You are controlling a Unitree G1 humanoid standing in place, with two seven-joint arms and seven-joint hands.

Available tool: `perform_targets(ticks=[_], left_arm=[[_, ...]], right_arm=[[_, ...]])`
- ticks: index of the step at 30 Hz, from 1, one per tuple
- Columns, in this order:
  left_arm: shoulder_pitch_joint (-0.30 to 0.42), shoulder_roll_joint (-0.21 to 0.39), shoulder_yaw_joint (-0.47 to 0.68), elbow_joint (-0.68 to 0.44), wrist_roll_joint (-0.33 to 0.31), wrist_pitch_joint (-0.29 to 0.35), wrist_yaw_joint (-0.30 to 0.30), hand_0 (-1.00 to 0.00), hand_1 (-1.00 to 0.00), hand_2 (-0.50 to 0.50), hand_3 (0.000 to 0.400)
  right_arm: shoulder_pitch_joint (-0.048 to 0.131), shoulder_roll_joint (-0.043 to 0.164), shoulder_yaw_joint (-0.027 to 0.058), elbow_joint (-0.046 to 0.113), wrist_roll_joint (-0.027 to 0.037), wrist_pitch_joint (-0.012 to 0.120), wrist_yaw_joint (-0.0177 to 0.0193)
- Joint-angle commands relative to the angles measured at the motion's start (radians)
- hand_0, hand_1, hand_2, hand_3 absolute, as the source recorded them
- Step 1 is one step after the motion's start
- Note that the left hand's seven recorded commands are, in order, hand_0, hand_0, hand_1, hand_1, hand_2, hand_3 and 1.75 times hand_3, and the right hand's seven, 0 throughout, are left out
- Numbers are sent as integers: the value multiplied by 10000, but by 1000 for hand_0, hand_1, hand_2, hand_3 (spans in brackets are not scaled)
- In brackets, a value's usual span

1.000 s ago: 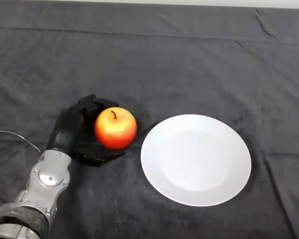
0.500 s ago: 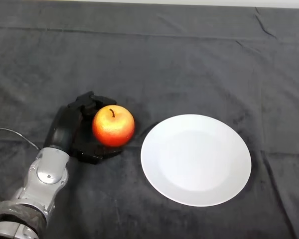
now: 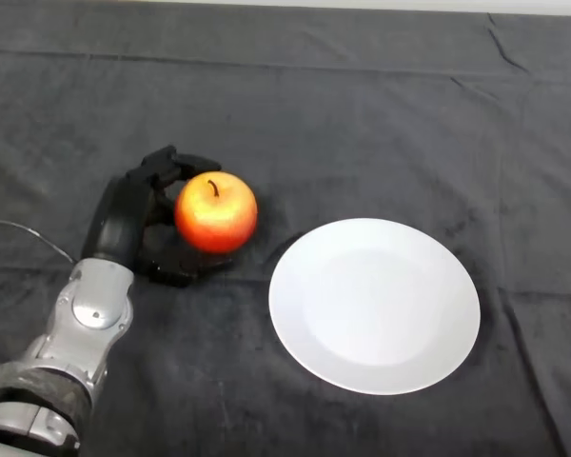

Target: Move the apple to the plate

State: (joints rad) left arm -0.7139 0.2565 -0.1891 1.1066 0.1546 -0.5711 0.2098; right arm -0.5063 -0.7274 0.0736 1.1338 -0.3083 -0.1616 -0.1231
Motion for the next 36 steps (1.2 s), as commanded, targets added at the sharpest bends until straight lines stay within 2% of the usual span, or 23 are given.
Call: perform_targets(ticks=[1,17,36], left_arm=[[-670,-90,-328,-221,214,-267,155,-1000,-1000,0,400],[-1475,-978,-1470,-125,799,-312,405,-1000,-1000,0,400],[-1983,-1402,-3926,-71,1740,-41,278,-1000,-1000,0,400]], right_arm=[[715,384,189,254,-142,110,135],[697,383,194,290,-149,91,130],[670,382,202,345,-159,62,123]])
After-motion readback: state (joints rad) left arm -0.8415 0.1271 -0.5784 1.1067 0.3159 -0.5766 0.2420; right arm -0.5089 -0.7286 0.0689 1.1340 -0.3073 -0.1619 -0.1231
